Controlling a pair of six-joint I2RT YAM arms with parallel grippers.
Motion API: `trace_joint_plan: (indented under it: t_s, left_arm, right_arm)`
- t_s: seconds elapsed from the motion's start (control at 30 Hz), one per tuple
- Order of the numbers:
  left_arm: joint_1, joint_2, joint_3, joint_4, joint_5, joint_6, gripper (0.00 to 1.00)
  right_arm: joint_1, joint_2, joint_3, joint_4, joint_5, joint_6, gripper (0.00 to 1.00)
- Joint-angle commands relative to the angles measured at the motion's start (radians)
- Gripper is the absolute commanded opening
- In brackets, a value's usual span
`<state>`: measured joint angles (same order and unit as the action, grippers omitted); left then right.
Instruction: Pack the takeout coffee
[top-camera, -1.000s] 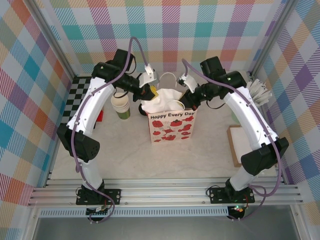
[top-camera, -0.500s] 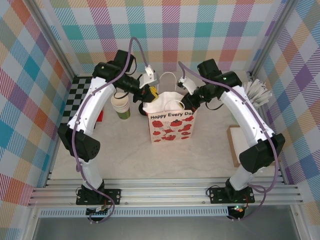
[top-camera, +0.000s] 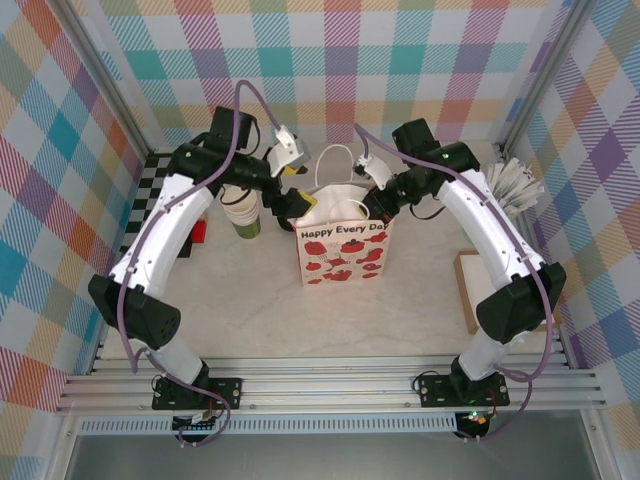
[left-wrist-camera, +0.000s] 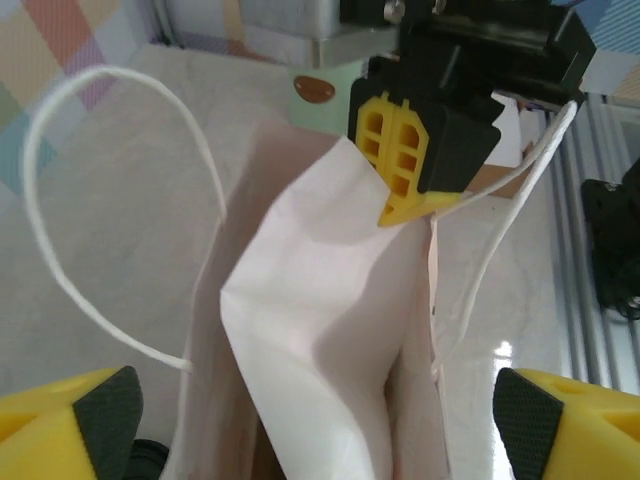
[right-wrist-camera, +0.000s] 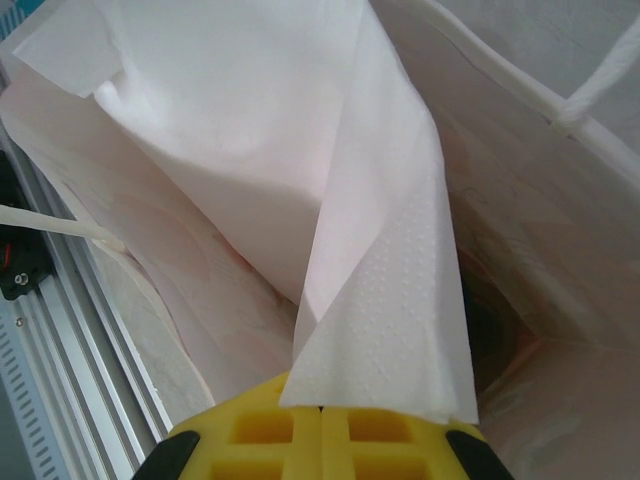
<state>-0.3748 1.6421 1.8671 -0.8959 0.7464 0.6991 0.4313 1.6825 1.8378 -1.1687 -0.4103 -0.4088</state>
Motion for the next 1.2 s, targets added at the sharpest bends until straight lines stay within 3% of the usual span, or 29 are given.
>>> trace_joint_plan:
  t_s: [0.0,0.1,0.2,0.27,0.4,0.47,0.87,1.07,1.17]
  left_arm:
    - [0.014,-0.065,-0.079,0.251,-0.124,-0.261,1.00]
    - [0.013,-0.090,-0.145,0.380,-0.330,-0.525,1.00]
    - [0.013,-0.101,-0.164,0.363,-0.471,-0.772,1.00]
    - [0.007,-0.134,-0.213,0.365,-0.492,-0.846,1.00]
    - [-0.001,-0.248,-0.365,0.412,-0.731,-1.009,1.00]
    - [-0.001,-0.285,-0.419,0.408,-0.785,-1.043,1.00]
    - [-0.001,-0.348,-0.570,0.416,-0.881,-1.193,1.00]
    - [-0.006,-0.336,-0.596,0.504,-0.638,-1.224,1.00]
    - [-0.033,-0.325,-0.580,0.484,-0.628,-1.250,1.00]
  right_arm:
    - [0.005,-0.006,0.005,0.003,-0.080,-0.027,0.06]
    - [0.019,0.015,0.033,-0.005,-0.095,-0.034,0.06]
    - [0.032,0.034,0.063,-0.019,-0.078,-0.038,0.05]
    - [0.033,0.037,0.070,-0.015,-0.079,-0.043,0.02]
    - [0.035,0.039,0.079,-0.017,-0.089,-0.062,0.00]
    - [0.039,0.049,0.094,-0.034,-0.095,-0.077,0.00]
    - [0.093,0.117,0.138,-0.055,-0.041,-0.169,0.00]
    - [0.122,0.161,0.177,-0.070,-0.018,-0.186,0.00]
    - [0.145,0.203,0.214,-0.095,0.004,-0.194,0.00]
